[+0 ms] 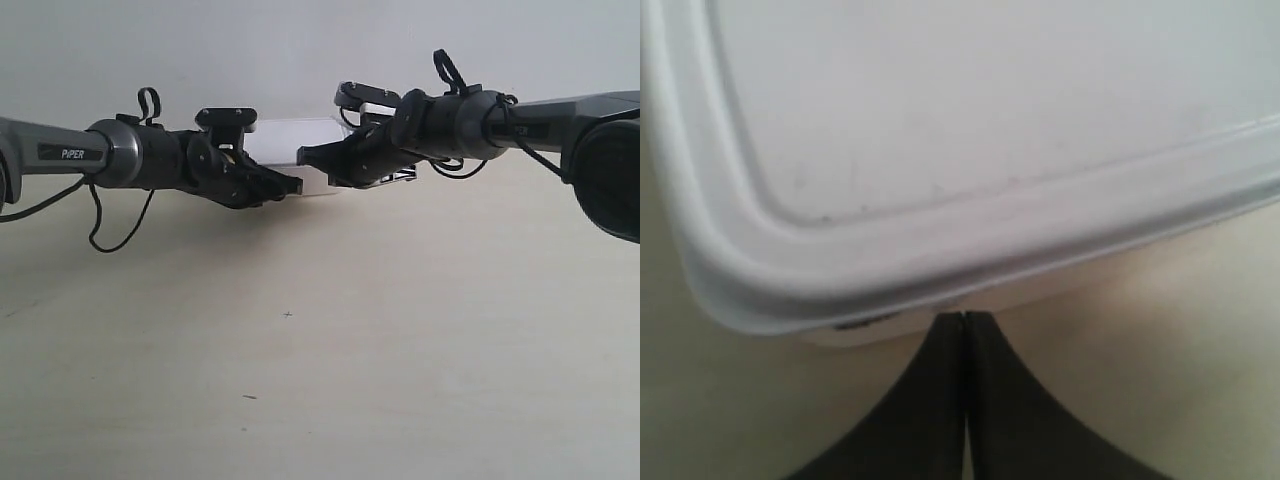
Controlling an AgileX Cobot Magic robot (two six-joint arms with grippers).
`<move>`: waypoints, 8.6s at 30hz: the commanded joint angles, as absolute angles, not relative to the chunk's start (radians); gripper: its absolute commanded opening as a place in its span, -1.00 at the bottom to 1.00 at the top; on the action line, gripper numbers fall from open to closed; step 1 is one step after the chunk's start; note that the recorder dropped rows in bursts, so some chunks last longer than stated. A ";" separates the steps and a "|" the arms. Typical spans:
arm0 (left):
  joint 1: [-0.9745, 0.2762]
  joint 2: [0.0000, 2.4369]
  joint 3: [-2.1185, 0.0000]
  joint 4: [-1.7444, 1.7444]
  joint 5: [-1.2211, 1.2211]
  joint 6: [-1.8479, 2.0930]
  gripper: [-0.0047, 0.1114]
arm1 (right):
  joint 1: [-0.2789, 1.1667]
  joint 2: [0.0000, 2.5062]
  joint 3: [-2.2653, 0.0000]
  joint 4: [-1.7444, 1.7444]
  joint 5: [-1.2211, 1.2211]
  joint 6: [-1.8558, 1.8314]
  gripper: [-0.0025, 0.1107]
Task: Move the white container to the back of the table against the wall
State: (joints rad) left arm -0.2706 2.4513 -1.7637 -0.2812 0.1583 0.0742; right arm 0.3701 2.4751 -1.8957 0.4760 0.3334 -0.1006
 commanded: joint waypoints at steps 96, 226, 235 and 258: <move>-0.264 2.341 -1.716 -0.243 0.197 0.230 -0.92 | 0.365 2.386 -1.902 0.380 0.421 -0.400 -0.96; 0.418 0.174 -0.021 -0.249 -0.058 0.145 -0.92 | -0.071 0.448 -0.120 0.259 -0.155 -0.356 -0.96; 0.418 0.140 0.000 -0.249 -0.058 0.138 -0.92 | -0.071 0.286 -0.006 0.254 -0.107 -0.356 -0.96; 0.418 0.000 0.000 -0.249 0.093 0.138 -0.92 | -0.071 0.163 0.000 0.259 0.032 -0.356 -0.96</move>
State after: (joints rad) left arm 0.4173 0.0071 0.0001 -0.2440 0.0887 0.1464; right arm -0.0653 0.1709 -0.0043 0.2667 0.0349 -0.3509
